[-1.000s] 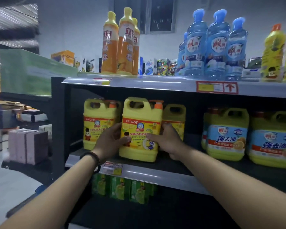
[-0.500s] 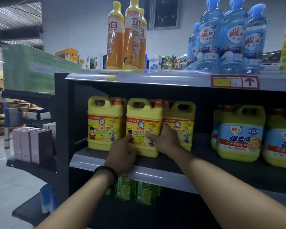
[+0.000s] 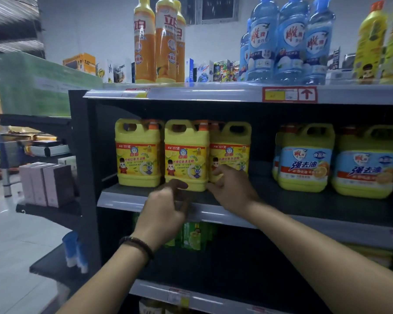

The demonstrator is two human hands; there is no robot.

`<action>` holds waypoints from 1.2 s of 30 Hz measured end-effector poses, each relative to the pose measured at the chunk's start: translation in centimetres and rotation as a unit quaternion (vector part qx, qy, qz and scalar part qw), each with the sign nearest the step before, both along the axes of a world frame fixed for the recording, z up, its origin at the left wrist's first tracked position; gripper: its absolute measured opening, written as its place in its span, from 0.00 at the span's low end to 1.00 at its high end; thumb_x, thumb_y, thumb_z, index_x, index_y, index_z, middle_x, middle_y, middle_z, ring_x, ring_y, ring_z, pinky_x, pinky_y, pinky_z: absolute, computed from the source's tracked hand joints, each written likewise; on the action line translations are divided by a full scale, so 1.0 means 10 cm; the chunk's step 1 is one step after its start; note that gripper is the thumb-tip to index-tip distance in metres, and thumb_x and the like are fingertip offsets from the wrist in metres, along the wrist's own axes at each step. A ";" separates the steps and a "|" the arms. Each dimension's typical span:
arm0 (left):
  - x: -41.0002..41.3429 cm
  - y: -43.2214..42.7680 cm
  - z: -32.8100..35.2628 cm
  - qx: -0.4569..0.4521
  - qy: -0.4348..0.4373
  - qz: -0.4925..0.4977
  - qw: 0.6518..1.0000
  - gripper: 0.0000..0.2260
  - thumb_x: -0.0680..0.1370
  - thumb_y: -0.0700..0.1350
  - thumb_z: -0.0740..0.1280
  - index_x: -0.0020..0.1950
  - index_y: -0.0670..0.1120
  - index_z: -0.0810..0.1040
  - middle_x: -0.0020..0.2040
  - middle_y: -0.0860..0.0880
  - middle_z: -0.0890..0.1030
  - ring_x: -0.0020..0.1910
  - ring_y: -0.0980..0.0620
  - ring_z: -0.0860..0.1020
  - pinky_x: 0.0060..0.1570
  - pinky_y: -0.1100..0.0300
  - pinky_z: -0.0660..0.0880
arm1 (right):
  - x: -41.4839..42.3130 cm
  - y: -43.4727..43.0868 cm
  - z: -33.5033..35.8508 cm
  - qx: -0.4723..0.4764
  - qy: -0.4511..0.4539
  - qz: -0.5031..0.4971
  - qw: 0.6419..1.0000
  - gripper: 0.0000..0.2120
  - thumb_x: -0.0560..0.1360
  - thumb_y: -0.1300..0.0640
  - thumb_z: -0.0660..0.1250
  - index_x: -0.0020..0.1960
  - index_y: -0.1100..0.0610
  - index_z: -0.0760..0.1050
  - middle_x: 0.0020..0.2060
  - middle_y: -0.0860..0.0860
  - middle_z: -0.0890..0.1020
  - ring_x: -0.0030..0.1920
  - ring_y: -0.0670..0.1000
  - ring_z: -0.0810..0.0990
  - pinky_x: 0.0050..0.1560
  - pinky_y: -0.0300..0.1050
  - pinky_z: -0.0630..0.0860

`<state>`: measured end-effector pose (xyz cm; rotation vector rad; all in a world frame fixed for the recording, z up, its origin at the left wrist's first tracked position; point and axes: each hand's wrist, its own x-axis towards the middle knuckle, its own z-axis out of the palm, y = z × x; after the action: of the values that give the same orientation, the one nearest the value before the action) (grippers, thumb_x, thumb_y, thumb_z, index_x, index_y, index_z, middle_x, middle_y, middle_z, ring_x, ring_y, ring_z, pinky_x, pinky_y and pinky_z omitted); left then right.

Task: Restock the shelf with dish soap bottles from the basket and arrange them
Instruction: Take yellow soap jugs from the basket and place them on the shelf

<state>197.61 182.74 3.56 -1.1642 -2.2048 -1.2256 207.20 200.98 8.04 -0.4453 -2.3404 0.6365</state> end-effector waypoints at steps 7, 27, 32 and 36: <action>0.94 -0.28 -0.93 -0.033 -0.031 -0.067 0.997 0.07 0.79 0.51 0.72 0.55 0.59 0.78 0.45 0.61 0.82 0.45 0.61 0.81 0.44 0.60 0.80 | 1.33 -0.32 -0.70 -0.029 -0.037 0.034 0.998 0.07 0.79 0.52 0.75 0.55 0.49 0.82 0.40 0.42 0.83 0.41 0.43 0.83 0.47 0.43 0.82; 2.51 -0.30 -4.75 -0.594 -0.115 -0.165 0.779 0.37 0.81 0.67 0.54 0.86 0.57 0.45 0.86 0.47 0.42 0.85 0.40 0.42 0.83 0.42 0.46 | 3.54 -0.83 -5.35 -0.355 -0.375 -0.089 0.852 0.24 0.75 0.32 0.61 0.64 0.42 0.77 0.57 0.46 0.84 0.55 0.50 0.83 0.59 0.49 0.81; 2.52 -0.07 -5.16 -0.627 -0.136 -0.125 0.757 0.46 0.71 0.78 0.49 0.86 0.59 0.47 0.87 0.44 0.47 0.85 0.36 0.47 0.81 0.35 0.52 | 3.60 -0.96 -5.55 -0.365 -0.435 -0.072 0.820 0.33 0.81 0.41 0.61 0.83 0.45 0.55 0.75 0.54 0.73 0.67 0.60 0.78 0.63 0.50 0.77; 2.36 -0.08 -5.50 -0.620 -0.127 -0.095 0.769 0.51 0.66 0.79 0.45 0.86 0.58 0.46 0.86 0.42 0.44 0.84 0.34 0.48 0.80 0.35 0.57 | 3.54 -0.97 -5.47 -0.366 -0.438 -0.084 0.817 0.29 0.83 0.41 0.61 0.81 0.47 0.58 0.74 0.57 0.74 0.67 0.62 0.78 0.63 0.54 0.78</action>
<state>221.25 181.94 -51.41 -1.6964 -3.2306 0.3044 242.62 191.29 -46.62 -1.5546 -2.7194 1.4917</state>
